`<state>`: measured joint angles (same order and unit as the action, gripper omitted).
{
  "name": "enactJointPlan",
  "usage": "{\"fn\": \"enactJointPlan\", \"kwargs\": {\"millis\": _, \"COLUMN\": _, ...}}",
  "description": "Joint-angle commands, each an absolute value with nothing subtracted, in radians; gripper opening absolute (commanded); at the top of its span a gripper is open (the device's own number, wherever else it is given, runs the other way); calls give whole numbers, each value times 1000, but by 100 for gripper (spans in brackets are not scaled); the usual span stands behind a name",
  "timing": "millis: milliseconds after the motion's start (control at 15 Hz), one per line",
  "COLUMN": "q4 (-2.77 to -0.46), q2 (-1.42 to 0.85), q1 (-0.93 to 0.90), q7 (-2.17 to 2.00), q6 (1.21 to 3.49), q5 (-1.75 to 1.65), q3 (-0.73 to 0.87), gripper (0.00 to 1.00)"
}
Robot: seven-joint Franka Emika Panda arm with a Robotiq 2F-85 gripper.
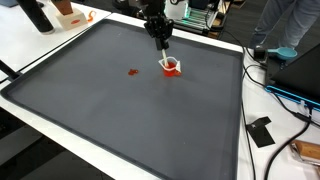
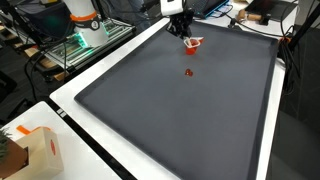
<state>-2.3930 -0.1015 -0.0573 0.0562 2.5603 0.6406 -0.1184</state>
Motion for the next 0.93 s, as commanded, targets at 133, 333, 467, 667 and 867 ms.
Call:
{"fn": "enactJointPlan", "kwargs": {"millis": 133, "q4": -2382, "q2": -122, "q1": -33, "q7": 165, "q6": 2522, "q5": 748, "q3": -110, "gripper": 6}}
{"fn": "enactJointPlan", "kwargs": {"millis": 333, "q4": -2377, "q2": -128, "q1": -24, "q7": 225, "q6": 2498, "q5": 797, "q3": -108, "gripper": 6}}
{"fn": "enactJointPlan", "kwargs": {"millis": 467, "q4": -2374, "q2": -129, "q1": -18, "q7": 263, "q6": 2484, "q5": 825, "q3": -105, "gripper": 6}}
{"fn": "enactJointPlan", "kwargs": {"millis": 667, "q4": -2370, "q2": -131, "q1": -10, "q7": 324, "q6": 2460, "q5": 869, "q3": -99, "gripper": 6}}
{"fn": "enactJointPlan", "kwargs": {"millis": 867, "q4": -2368, "q2": -135, "q1": -4, "q7": 366, "q6": 2435, "q5": 895, "q3": -92, "gripper": 6}}
